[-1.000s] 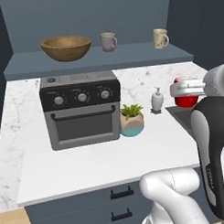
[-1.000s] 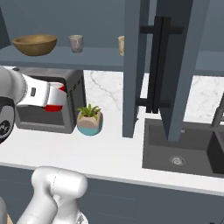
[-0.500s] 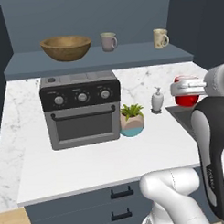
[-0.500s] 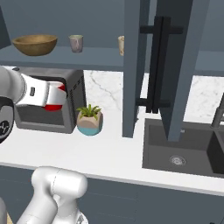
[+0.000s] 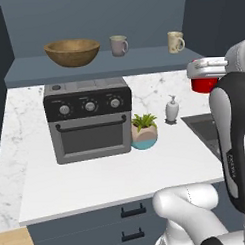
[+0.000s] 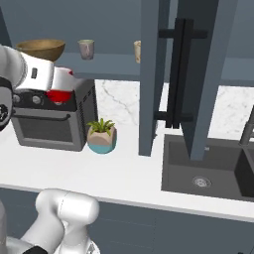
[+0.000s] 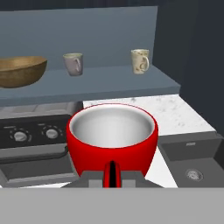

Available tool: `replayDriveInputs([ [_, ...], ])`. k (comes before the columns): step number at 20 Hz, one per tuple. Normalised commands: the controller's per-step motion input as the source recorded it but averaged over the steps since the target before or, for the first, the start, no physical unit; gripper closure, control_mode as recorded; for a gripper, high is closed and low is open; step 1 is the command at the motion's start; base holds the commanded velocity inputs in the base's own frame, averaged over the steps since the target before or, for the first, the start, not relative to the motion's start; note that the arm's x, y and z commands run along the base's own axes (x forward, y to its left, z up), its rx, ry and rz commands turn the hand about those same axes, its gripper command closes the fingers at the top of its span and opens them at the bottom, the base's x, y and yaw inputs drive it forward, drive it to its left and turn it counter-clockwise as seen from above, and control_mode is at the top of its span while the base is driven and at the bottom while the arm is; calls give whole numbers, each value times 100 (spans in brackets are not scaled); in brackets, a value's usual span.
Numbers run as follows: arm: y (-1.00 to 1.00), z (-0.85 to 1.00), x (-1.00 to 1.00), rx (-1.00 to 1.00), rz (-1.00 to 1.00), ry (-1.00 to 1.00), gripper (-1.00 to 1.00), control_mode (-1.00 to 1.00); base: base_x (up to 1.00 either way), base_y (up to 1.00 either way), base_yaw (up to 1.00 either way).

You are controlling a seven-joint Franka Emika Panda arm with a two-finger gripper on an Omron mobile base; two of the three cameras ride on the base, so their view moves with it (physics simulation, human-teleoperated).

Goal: Gather all objects into one cabinet and sort the glasses and bowls to opposite sides.

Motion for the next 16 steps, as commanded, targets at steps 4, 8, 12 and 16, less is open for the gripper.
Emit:
replayDriveInputs([
  [4,0,7,81,0,0,3,100,-100,0,0,0],
  [8,0,-15,72,0,0,0,100,-100,0,0,0],
  [12,0,-34,63,0,0,-1,100,-100,0,0,0],
  [16,-6,-2,77,0,0,-3,100,-100,0,0,0],
])
